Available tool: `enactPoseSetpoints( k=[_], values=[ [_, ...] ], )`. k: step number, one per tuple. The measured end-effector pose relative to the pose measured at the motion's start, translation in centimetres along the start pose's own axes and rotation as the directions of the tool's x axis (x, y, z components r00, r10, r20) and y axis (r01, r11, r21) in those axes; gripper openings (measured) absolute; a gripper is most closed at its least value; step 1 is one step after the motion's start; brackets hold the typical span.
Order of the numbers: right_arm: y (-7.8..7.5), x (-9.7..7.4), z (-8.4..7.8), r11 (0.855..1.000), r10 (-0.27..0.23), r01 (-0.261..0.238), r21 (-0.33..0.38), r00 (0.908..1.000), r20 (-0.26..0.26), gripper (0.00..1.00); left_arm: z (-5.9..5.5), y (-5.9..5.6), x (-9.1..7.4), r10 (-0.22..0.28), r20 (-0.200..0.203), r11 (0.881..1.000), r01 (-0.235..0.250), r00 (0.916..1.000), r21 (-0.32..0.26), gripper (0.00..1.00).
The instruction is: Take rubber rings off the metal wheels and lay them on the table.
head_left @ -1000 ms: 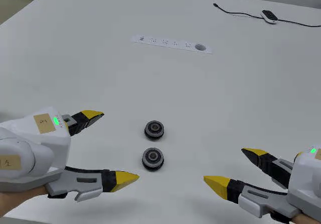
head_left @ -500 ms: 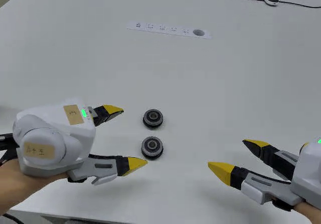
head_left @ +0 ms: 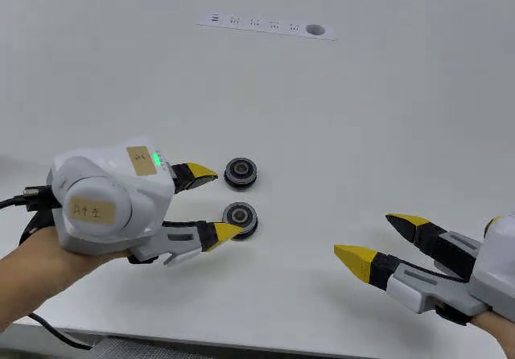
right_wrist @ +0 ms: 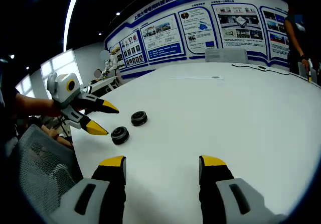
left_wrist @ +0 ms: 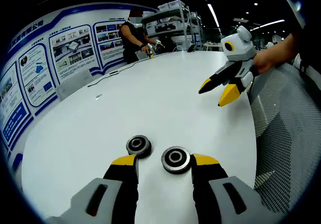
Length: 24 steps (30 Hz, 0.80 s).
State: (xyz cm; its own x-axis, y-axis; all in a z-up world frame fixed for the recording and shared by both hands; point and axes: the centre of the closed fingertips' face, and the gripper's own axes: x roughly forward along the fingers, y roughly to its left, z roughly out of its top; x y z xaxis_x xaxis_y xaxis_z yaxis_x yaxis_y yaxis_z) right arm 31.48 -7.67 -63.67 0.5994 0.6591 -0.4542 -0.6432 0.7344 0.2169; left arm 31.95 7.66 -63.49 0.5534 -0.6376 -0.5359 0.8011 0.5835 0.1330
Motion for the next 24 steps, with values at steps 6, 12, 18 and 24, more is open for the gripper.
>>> enactPoseSetpoints(
  k=[6, 12, 18, 24],
  values=[
    [0.1, 0.1, -0.2, 1.000, 0.006, -0.005, 0.012, 1.0000, -0.007, 0.58, 0.0, -0.4, 0.4, -0.027, 0.001, 1.000, 0.027, 0.9996, -0.011, 0.31],
    [0.3, 0.3, -0.3, 1.000, 0.016, -0.016, 0.015, 0.9998, -0.012, 0.58, 0.0, -1.0, 0.8, -0.067, 0.001, 0.998, 0.067, 0.9977, -0.020, 0.23],
    [0.4, 0.4, -0.6, 1.000, 0.020, -0.020, 0.017, 0.9996, -0.019, 0.57, -0.2, -1.3, 1.2, -0.084, -0.004, 0.996, 0.084, 0.9964, -0.021, 0.21],
    [0.4, 0.3, -0.7, 1.000, 0.021, -0.020, 0.024, 0.9995, -0.025, 0.57, -0.1, -1.5, 1.4, -0.099, 0.001, 0.995, 0.099, 0.9951, -0.028, 0.17]
  ],
)
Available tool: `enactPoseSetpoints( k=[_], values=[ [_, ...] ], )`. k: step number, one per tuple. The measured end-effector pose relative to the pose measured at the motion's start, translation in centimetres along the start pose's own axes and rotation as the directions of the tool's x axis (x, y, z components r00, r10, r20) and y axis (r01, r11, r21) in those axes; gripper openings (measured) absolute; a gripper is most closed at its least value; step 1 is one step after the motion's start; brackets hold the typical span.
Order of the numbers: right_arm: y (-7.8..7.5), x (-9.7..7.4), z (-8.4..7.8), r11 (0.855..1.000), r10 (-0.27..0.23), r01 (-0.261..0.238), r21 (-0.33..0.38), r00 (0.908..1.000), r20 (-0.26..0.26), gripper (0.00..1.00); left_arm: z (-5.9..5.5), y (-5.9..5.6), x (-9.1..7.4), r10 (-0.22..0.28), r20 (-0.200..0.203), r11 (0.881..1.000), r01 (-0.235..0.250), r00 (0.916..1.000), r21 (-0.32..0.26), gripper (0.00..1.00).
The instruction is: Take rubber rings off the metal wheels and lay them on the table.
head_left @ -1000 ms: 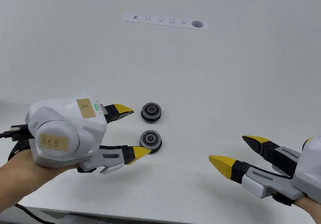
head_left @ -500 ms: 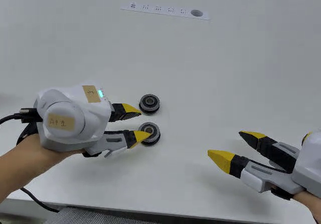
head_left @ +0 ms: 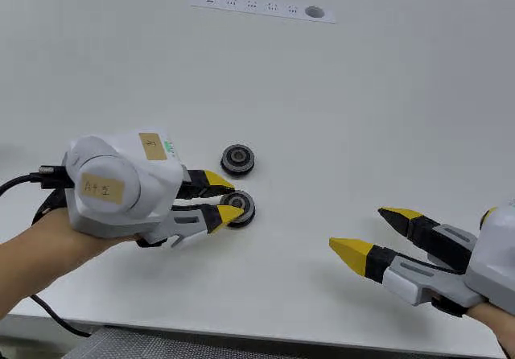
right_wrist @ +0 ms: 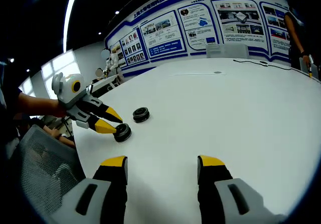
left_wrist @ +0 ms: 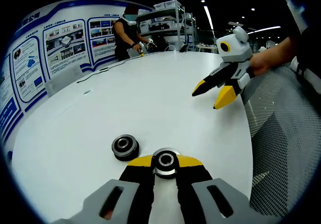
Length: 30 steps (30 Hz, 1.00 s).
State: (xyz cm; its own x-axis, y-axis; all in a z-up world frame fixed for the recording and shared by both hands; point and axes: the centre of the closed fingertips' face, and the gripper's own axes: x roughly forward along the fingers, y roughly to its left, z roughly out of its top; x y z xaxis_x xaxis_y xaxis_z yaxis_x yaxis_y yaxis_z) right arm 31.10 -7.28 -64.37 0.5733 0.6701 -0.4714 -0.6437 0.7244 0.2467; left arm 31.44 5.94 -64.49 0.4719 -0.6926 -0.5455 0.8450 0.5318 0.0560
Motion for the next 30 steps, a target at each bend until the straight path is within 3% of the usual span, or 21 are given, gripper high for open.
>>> enactPoseSetpoints(
  k=[12, 20, 25, 30],
  values=[
    [0.2, 0.0, -0.2, 1.000, 0.004, -0.004, -0.001, 0.9999, -0.010, 0.56, -0.4, 0.0, 0.3, -0.027, 0.002, 0.999, 0.027, 0.9996, -0.025, 0.15],
    [0.8, 0.5, 0.4, 1.000, 0.025, -0.025, 0.011, 0.9997, 0.006, 0.56, -0.5, 0.2, 0.3, -0.036, -0.002, 0.999, 0.036, 0.9993, 0.026, 0.13],
    [1.7, 1.2, 1.8, 0.996, 0.059, -0.063, 0.069, 0.9968, 0.054, 0.56, -0.5, 0.1, 0.3, -0.035, -0.006, 0.999, 0.036, 0.9994, 0.041, 0.13],
    [3.6, 2.3, 3.2, 0.973, 0.132, -0.149, 0.177, 0.9856, 0.107, 0.59, -0.4, 0.0, 0.3, -0.044, -0.015, 0.998, 0.045, 0.9989, 0.053, 0.13]
  ],
)
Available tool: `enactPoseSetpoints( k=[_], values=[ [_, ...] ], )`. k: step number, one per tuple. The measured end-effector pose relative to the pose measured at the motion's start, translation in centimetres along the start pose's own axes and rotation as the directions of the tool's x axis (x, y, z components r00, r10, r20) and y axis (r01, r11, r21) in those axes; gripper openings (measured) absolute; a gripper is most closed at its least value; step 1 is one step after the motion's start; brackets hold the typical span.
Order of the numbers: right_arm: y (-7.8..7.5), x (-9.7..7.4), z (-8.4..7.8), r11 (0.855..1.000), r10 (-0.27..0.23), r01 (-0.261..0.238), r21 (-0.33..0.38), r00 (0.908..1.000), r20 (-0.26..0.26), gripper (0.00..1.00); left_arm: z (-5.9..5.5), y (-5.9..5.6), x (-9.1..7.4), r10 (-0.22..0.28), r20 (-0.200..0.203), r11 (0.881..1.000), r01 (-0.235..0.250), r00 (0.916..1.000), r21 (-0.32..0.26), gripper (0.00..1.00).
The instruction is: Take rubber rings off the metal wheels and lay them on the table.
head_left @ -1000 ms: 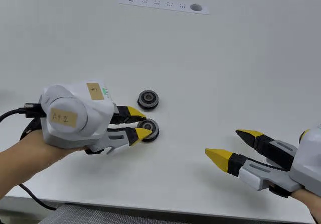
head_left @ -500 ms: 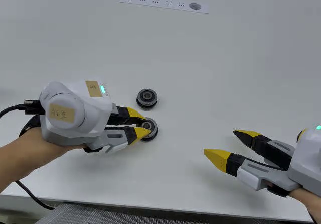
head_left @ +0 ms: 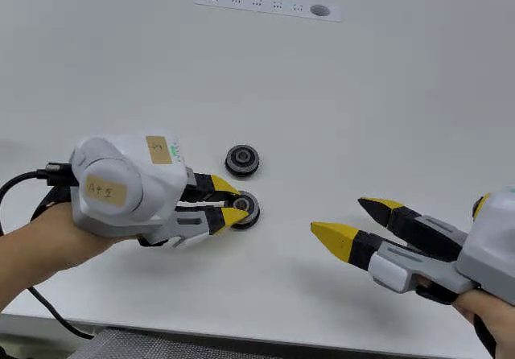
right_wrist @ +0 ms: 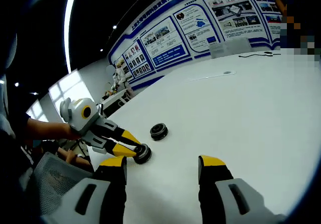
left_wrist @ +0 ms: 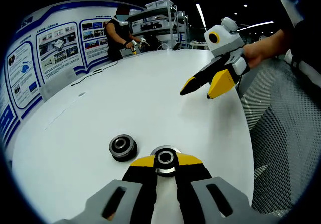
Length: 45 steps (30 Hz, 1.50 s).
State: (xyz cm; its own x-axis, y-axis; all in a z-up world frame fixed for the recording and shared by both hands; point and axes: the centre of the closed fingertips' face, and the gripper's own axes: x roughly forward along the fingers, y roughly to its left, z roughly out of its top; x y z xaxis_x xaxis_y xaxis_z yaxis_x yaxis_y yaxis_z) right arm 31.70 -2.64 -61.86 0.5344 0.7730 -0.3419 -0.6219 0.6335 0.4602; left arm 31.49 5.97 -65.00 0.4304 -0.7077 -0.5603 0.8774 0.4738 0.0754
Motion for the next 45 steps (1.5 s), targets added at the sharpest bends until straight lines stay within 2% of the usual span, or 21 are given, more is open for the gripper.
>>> enactPoseSetpoints(
  k=[4, 10, 13, 17, 24, 31, 45],
  values=[
    [1.3, 1.4, 0.6, 0.996, 0.054, -0.056, 0.072, 0.9983, 0.022, 0.61, 0.0, 0.0, 0.0, -0.005, -0.003, 1.000, 0.005, 1.0000, -0.002, 0.13],
    [2.3, 3.2, 0.6, 0.988, 0.100, -0.099, 0.117, 0.9950, -0.001, 0.61, 0.0, -0.1, 0.0, -0.010, -0.005, 1.000, 0.010, 0.9999, -0.006, 0.13],
    [2.8, 4.0, 0.3, 0.976, 0.128, -0.123, 0.181, 0.9916, -0.019, 0.59, 0.0, -0.1, 0.0, -0.012, -0.007, 1.000, 0.012, 0.9999, -0.005, 0.13],
    [3.2, 4.8, 0.0, 0.970, 0.139, -0.130, 0.204, 0.9899, -0.029, 0.58, 0.0, -0.1, 0.0, -0.014, -0.005, 1.000, 0.014, 0.9999, -0.007, 0.13],
    [4.3, 5.8, -1.2, 0.959, 0.177, -0.154, 0.236, 0.9813, -0.077, 0.56, 0.0, -0.2, 0.0, -0.016, -0.003, 1.000, 0.016, 0.9999, -0.010, 0.13],
    [5.1, 6.3, -1.3, 0.944, 0.207, -0.178, 0.277, 0.9750, -0.080, 0.51, 0.0, -0.2, -0.1, -0.016, 0.001, 1.000, 0.016, 0.9999, -0.014, 0.13],
    [6.0, 7.3, -2.0, 0.933, 0.233, -0.188, 0.308, 0.9657, -0.115, 0.51, 0.0, -0.1, -0.1, -0.018, 0.004, 1.000, 0.019, 0.9998, -0.015, 0.13]
  ],
)
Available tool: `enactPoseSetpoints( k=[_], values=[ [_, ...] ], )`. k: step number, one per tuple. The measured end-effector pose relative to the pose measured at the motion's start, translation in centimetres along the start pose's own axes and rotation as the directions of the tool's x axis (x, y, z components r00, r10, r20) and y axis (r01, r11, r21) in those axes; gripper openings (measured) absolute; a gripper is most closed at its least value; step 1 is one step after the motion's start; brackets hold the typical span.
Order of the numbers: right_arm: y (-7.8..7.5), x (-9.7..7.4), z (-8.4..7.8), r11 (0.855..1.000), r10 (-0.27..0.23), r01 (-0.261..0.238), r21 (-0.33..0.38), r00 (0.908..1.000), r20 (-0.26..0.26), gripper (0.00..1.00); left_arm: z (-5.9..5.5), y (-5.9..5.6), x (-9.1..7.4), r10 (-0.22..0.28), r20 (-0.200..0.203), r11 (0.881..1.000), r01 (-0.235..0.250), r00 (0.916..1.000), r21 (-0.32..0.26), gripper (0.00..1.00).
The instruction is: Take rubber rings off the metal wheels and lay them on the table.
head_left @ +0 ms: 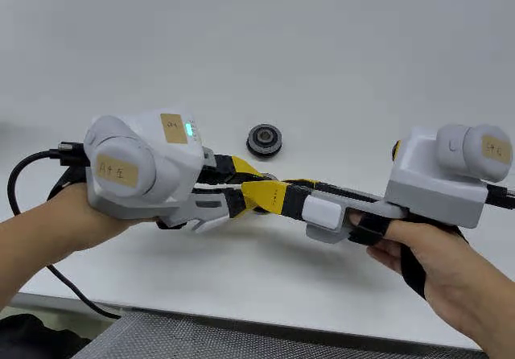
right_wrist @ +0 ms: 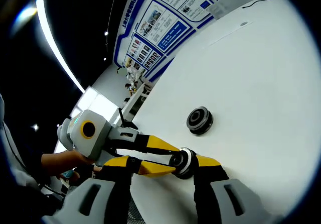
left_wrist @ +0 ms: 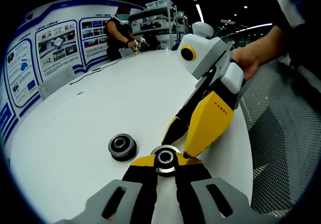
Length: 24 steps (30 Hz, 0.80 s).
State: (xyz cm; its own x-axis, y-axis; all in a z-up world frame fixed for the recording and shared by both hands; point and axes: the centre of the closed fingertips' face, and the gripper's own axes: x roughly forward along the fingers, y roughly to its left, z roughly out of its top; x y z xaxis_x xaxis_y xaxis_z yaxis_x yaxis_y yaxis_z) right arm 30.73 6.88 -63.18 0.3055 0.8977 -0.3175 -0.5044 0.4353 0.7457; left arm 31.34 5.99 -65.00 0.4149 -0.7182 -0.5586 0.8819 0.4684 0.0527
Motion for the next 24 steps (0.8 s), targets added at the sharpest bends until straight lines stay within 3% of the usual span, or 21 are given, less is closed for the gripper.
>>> enactPoseSetpoints(
  k=[17, 24],
  values=[
    [-0.31, -0.11, -0.30, 1.000, -0.004, 0.004, 0.030, 0.9995, -0.031, 0.49, 0.01, -0.01, 0.06, 0.002, -0.005, 1.000, -0.002, 1.0000, 0.003, 0.13],
    [-0.27, 0.03, -0.35, 1.000, -0.018, 0.018, -0.001, 0.9990, -0.041, 0.50, 0.01, -0.02, 0.08, 0.001, -0.010, 1.000, -0.001, 0.9999, 0.007, 0.13]
  ],
)
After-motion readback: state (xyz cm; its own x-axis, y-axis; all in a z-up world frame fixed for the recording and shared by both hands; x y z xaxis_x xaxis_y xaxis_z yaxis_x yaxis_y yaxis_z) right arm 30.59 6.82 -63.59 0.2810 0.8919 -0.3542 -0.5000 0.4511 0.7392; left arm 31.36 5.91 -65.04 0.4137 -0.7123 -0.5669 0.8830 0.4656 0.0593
